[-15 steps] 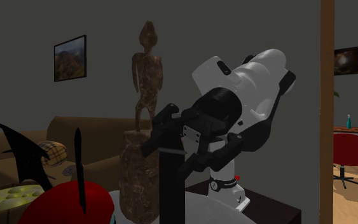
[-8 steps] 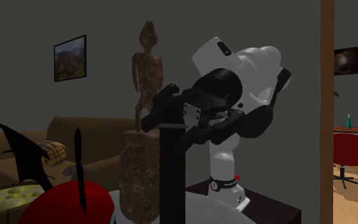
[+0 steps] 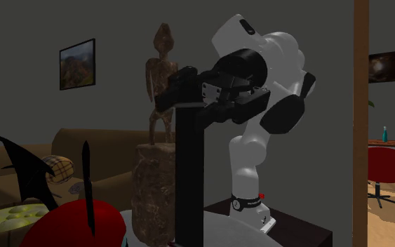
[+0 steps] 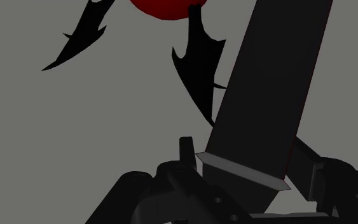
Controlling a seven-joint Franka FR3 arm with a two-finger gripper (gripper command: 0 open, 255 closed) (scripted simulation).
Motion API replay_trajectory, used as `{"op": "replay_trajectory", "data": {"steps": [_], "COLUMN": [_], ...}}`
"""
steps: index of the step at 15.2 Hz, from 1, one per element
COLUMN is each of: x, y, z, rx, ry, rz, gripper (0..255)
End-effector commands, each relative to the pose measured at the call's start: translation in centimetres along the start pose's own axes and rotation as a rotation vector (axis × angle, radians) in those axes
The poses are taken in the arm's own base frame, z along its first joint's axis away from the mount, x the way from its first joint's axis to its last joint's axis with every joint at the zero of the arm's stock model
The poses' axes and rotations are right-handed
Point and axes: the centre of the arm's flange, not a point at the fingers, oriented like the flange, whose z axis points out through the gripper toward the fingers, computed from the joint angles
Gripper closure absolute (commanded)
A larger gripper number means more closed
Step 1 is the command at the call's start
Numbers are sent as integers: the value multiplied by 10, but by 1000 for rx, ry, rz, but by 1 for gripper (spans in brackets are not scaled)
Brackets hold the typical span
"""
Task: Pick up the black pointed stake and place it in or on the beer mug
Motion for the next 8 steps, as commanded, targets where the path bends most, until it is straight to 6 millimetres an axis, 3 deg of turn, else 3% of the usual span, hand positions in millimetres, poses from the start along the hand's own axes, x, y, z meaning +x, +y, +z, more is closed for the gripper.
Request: {"op": "replay_trajectory", "data": {"steps": [1,8], "x": [8,38], "y": [4,18], "z": [-5,-22], "rx": [0,0], "ry": [-1,-1], "rz": [0,0], "gripper": [255,255]}}
